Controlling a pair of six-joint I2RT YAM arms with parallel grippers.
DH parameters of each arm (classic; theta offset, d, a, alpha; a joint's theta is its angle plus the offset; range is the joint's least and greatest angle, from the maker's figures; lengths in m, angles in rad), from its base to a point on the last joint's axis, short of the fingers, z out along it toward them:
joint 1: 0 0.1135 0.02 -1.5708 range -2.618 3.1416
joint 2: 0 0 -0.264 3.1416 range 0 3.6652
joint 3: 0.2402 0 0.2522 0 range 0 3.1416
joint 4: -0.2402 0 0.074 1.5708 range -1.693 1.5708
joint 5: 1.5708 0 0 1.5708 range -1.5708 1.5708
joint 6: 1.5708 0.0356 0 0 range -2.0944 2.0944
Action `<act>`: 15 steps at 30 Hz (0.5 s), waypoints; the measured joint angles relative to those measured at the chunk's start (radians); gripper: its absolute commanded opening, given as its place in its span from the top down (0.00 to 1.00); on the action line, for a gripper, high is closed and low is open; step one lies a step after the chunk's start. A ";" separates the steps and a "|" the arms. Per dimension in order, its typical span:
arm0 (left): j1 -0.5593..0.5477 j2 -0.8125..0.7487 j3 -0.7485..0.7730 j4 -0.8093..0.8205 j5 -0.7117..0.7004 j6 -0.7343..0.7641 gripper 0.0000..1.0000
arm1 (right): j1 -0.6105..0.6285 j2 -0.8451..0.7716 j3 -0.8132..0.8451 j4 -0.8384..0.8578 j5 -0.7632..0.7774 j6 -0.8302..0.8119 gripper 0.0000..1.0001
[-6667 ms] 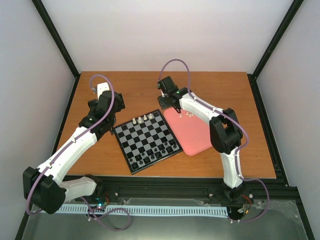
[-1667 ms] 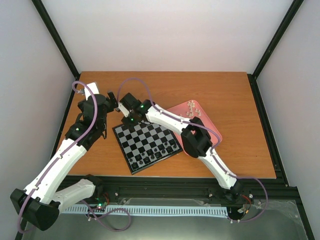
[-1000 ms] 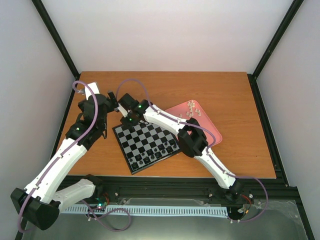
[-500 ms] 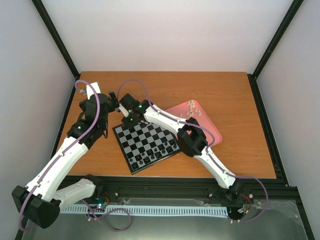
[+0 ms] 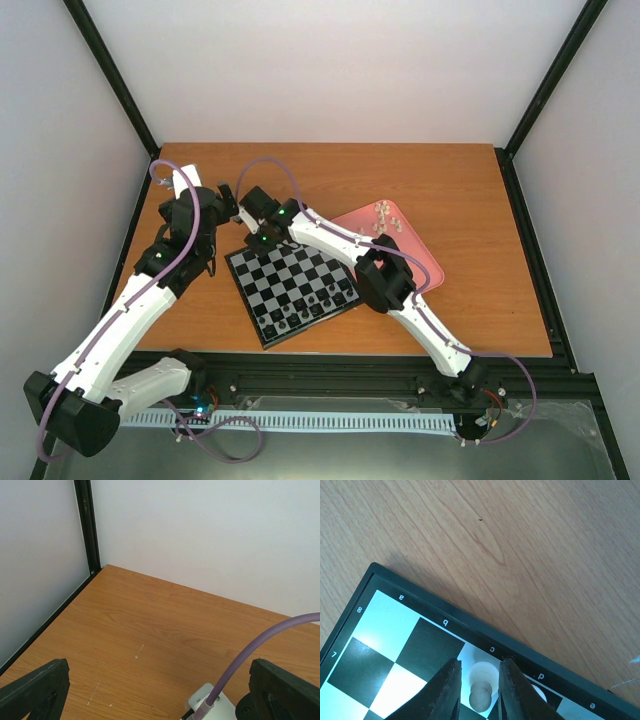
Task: Set up the chess pieces on the board
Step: Place the chess piece on the chessboard.
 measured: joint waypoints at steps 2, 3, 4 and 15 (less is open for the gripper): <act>0.000 0.000 0.000 0.000 0.000 0.000 0.00 | 0.000 0.000 0.000 -0.003 0.000 -0.002 0.77; 0.000 0.000 0.000 0.000 0.000 0.000 0.00 | 0.000 0.000 0.000 -0.005 0.000 -0.002 0.77; 0.000 0.000 0.000 0.000 0.000 0.000 0.00 | 0.000 0.000 0.000 -0.008 0.000 -0.002 0.77; 0.000 0.000 0.000 0.000 0.000 0.000 0.00 | 0.001 -0.001 -0.017 -0.005 -0.023 -0.010 0.76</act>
